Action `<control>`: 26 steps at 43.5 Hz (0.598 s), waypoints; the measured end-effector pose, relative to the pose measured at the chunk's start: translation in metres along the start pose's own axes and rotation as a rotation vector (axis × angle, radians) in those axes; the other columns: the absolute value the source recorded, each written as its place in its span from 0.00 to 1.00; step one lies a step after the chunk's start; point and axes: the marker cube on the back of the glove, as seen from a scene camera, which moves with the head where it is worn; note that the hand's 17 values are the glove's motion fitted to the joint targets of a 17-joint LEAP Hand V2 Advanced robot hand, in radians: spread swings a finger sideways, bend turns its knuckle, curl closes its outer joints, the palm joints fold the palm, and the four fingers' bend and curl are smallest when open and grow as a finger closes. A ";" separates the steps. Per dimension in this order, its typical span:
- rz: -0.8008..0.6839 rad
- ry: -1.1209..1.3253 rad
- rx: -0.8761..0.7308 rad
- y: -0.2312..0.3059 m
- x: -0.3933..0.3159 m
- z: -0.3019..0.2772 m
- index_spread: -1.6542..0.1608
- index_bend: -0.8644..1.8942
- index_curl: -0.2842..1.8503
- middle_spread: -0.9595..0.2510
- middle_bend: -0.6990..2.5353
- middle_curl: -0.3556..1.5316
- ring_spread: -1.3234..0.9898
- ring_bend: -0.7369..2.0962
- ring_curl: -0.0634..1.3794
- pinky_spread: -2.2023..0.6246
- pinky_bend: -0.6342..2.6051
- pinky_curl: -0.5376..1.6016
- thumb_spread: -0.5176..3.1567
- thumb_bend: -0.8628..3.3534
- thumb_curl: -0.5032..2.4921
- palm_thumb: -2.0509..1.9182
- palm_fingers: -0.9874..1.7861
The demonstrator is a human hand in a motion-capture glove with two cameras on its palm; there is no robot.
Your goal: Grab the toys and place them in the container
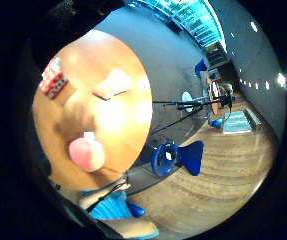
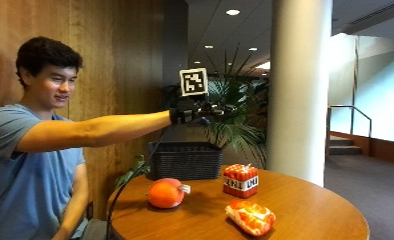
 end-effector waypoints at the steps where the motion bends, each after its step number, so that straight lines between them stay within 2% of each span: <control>1: 0.000 0.012 0.001 -0.004 0.003 0.003 0.77 0.35 0.19 0.81 0.28 0.33 0.57 0.34 0.16 0.79 0.45 0.39 0.47 0.19 0.20 0.50 0.30; 6: -0.014 0.042 0.013 -0.022 0.022 0.020 0.77 0.35 0.19 0.81 0.27 0.34 0.57 0.34 0.16 0.79 0.45 0.39 0.47 0.19 0.20 0.50 0.30; 10: 0.004 -0.023 -0.010 -0.036 0.036 0.039 0.77 0.35 0.20 0.81 0.27 0.34 0.57 0.33 0.17 0.79 0.45 0.40 0.46 0.19 0.21 0.50 0.30; 17: -0.114 0.016 -0.080 -0.049 0.080 0.088 0.77 0.35 0.20 0.80 0.27 0.34 0.57 0.33 0.18 0.80 0.45 0.40 0.45 0.19 0.21 0.50 0.29; 23: 0.050 0.018 -0.137 -0.068 0.101 0.129 0.77 0.35 0.20 0.80 0.26 0.34 0.57 0.32 0.18 0.80 0.46 0.40 0.44 0.19 0.22 0.50 0.29; 26: 0.178 -0.025 -0.166 -0.079 0.106 0.148 0.76 0.35 0.20 0.81 0.26 0.34 0.57 0.32 0.18 0.80 0.47 0.41 0.44 0.19 0.22 0.50 0.28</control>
